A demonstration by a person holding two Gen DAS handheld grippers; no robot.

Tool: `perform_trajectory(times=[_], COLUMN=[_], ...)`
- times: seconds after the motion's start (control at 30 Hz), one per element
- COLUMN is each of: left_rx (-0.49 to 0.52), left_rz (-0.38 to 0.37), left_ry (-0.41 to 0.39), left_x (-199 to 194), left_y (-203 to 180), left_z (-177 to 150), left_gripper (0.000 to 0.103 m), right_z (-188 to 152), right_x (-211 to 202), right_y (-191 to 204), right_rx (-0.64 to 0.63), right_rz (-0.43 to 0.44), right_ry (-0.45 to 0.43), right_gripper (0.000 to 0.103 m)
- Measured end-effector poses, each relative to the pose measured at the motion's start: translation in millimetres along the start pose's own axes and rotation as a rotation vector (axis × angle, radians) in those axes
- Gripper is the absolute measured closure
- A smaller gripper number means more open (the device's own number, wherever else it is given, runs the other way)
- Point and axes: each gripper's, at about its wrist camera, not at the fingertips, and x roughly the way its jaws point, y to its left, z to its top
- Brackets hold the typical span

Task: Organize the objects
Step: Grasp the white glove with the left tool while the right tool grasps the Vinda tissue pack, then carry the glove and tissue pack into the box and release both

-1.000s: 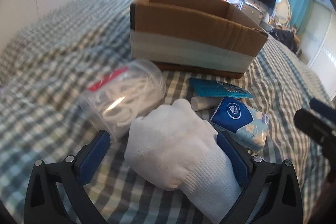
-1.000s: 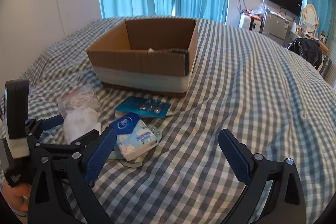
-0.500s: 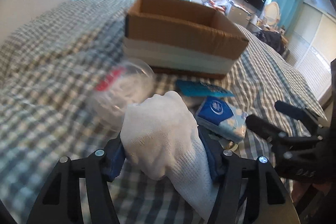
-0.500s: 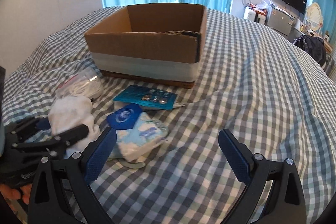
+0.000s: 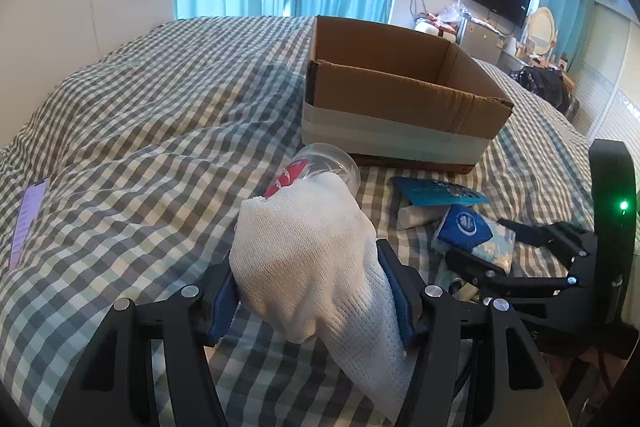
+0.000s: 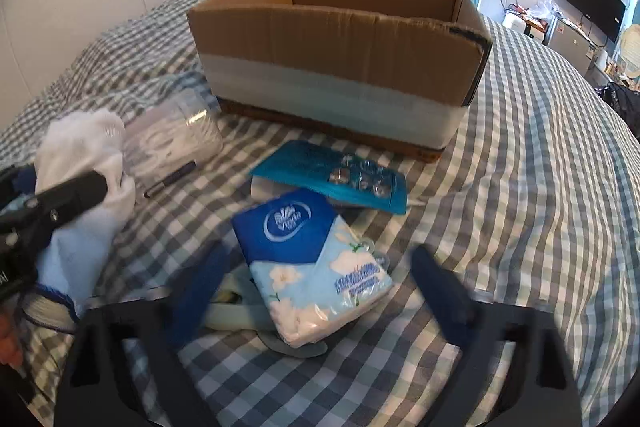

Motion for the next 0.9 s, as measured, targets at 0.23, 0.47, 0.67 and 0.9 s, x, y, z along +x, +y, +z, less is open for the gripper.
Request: perform_trajectory(times=[0.23,0.47,0.67,0.9], left_rx=[0.01,0.065,0.084,0.074], left_rz=[-0.012,-0.044,-0.06,-0.072], left_ry=[0.025,-0.026,-0.091,-0.171], left_x=[-6,-38,-68,-93], left_y=[-12,-39,-51,-56], left_z=[-2,-1,12,41], left_gripper=[0.04,0.04,0.04,0.04], right_z=[-6,-8,-8,3], right_x=[-25,-81,-127,-168], right_y=[-6,-15,-20,-21], right_rx=[0.041,0.073,0.083,0.065], right_rz=[-0.018,-0.042,-0.06,-0.085], right_ry=[-0.059,-0.16,-0.236,-0.311], right_gripper=[0.038,0.038,0.038,0.038])
